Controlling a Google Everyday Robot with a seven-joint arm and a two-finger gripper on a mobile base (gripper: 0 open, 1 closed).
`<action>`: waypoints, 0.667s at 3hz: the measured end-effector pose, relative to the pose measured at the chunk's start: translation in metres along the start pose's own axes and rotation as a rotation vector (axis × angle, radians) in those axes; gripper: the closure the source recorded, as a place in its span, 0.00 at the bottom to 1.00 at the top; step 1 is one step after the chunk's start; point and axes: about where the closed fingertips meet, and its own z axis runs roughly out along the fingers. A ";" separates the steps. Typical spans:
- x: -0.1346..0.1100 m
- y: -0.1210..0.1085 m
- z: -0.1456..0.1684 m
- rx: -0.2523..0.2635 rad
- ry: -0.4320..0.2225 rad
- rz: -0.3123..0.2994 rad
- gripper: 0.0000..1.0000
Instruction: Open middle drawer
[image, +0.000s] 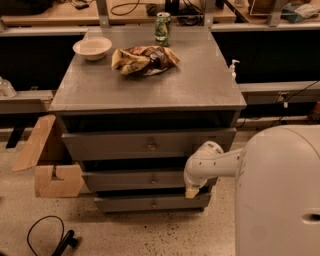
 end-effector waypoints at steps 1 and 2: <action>-0.001 0.000 0.001 -0.002 0.000 0.000 0.60; -0.001 0.002 0.004 -0.009 -0.003 0.004 0.82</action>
Offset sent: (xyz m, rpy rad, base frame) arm -0.0075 0.0021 -0.0190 0.0246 0.0363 -0.0195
